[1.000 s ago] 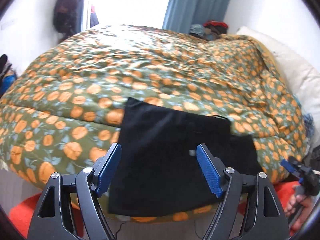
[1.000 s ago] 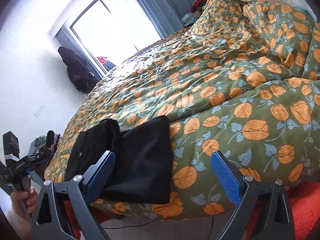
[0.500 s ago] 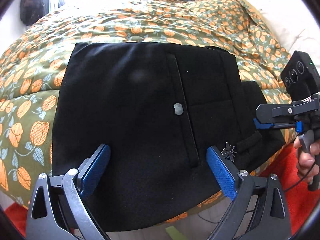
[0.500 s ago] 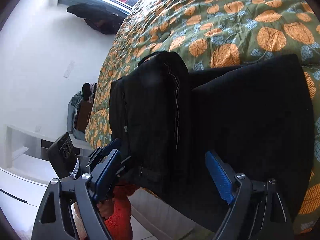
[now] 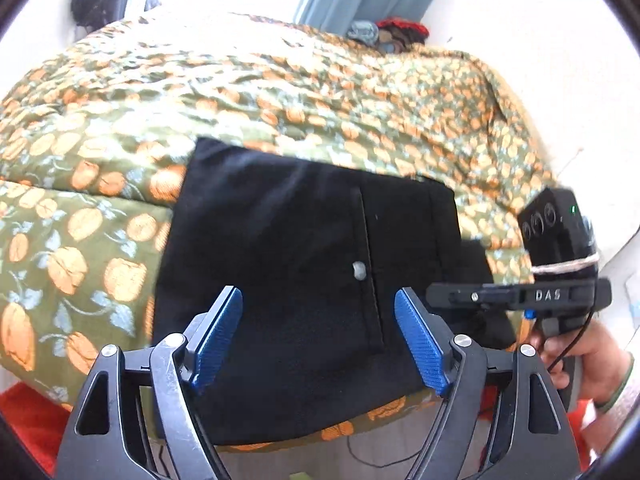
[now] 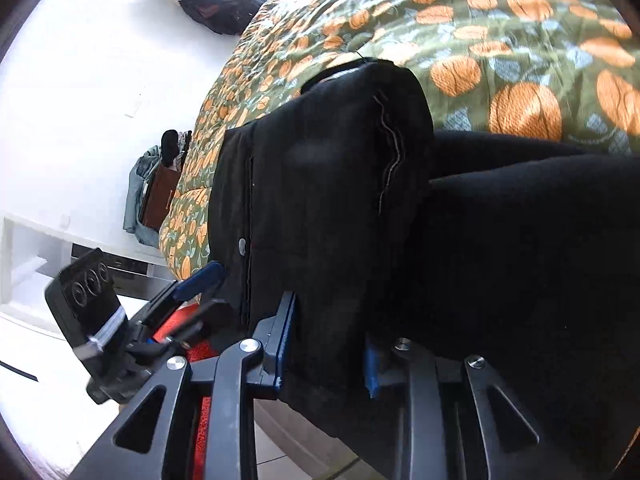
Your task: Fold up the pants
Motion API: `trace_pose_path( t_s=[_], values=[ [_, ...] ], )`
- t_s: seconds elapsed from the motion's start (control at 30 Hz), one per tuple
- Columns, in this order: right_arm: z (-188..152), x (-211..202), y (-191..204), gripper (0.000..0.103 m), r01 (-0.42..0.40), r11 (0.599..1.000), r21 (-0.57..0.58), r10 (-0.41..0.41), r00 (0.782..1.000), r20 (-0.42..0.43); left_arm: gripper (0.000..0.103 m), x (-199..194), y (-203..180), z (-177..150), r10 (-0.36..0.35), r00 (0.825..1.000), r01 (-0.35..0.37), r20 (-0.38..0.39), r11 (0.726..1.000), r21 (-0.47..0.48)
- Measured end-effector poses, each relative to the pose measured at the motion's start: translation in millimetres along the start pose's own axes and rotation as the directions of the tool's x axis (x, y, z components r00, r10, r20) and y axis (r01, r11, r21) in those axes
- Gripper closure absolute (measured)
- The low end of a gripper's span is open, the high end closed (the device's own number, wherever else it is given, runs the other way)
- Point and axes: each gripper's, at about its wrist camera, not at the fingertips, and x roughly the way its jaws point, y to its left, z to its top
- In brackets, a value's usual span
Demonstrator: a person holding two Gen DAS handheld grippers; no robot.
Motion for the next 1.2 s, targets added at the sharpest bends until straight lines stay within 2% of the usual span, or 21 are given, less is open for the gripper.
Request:
trace_pose_path(
  t_s=[0.13, 0.27, 0.33, 0.47, 0.6, 0.73, 0.87, 0.93, 0.97, 1.0, 1.03, 1.1, 1.13, 1.2],
  values=[
    [1.4, -36.5, 22.5, 0.083, -0.064, 0.997, -0.045, 0.067, 0.995, 0.080, 0.022, -43.2, 18.5, 16.8, 0.017, 0.995, -0.011, 0.100, 0.998, -0.066],
    [-3.1, -75.8, 31.9, 0.084, -0.090, 0.993, -0.080, 0.100, 0.987, 0.123, 0.021, -57.8, 25.6, 16.0, 0.038, 0.992, -0.028, 0.122, 0.996, -0.080],
    [-6.2, -92.9, 23.2, 0.084, -0.098, 0.993, -0.067, 0.106, 0.985, 0.132, 0.021, -53.3, 27.0, 12.3, 0.043, 0.993, -0.034, 0.108, 0.996, -0.084],
    [-17.4, -123.4, -11.1, 0.085, -0.042, 0.999, -0.017, 0.045, 0.986, 0.159, 0.021, -36.5, 19.1, 3.5, 0.052, 0.997, -0.048, 0.055, 0.996, -0.073],
    [-32.8, -147.4, -54.5, 0.085, -0.017, 0.997, 0.074, 0.004, 0.985, 0.173, 0.021, -28.6, 7.8, -0.4, 0.056, 0.998, -0.054, 0.036, 0.998, -0.040],
    [-45.0, -136.8, -90.0, 0.085, 0.027, 0.991, 0.134, -0.045, 0.990, 0.135, 0.021, -11.8, -6.6, -6.6, 0.068, 0.998, -0.068, -0.006, 0.998, -0.005],
    [-56.1, -116.7, -119.1, 0.085, 0.042, 0.978, 0.205, -0.071, 0.988, 0.134, 0.021, 8.4, -28.5, -23.0, 0.120, 0.991, -0.114, -0.058, 0.988, 0.105],
    [-54.7, -118.3, -117.7, 0.081, 0.063, 0.977, 0.201, -0.092, 0.987, 0.134, 0.021, 16.5, -35.8, -30.7, 0.142, 0.987, -0.129, -0.079, 0.981, 0.147],
    [-51.4, -121.4, -114.1, 0.075, 0.087, 0.977, 0.195, -0.113, 0.986, 0.124, 0.021, 19.8, -39.3, -34.0, 0.151, 0.985, -0.136, -0.087, 0.977, 0.164],
    [-46.6, -126.9, -107.1, 0.067, 0.132, 0.977, 0.170, -0.153, 0.981, 0.117, 0.021, 22.7, -41.9, -36.3, 0.159, 0.983, -0.141, -0.092, 0.974, 0.179],
    [-40.8, -134.2, -94.7, 0.066, 0.204, 0.972, 0.119, -0.219, 0.967, 0.128, 0.021, 25.3, -44.7, -38.6, 0.165, 0.981, -0.145, -0.097, 0.971, 0.191],
    [-26.9, -151.2, -62.5, 0.065, 0.351, 0.936, -0.012, -0.341, 0.918, 0.204, 0.021, 30.3, -49.8, -42.3, 0.176, 0.978, -0.151, -0.109, 0.966, 0.212],
    [-19.0, -158.3, -47.2, 0.065, 0.375, 0.925, -0.062, -0.350, 0.904, 0.244, 0.021, 32.9, -52.3, -43.9, 0.185, 0.976, -0.156, -0.115, 0.962, 0.223],
    [-3.3, -165.4, -18.9, 0.065, 0.374, 0.917, -0.140, -0.320, 0.897, 0.305, 0.021, 36.5, -56.4, -47.3, 0.214, 0.970, -0.179, -0.120, 0.952, 0.248]
  ],
)
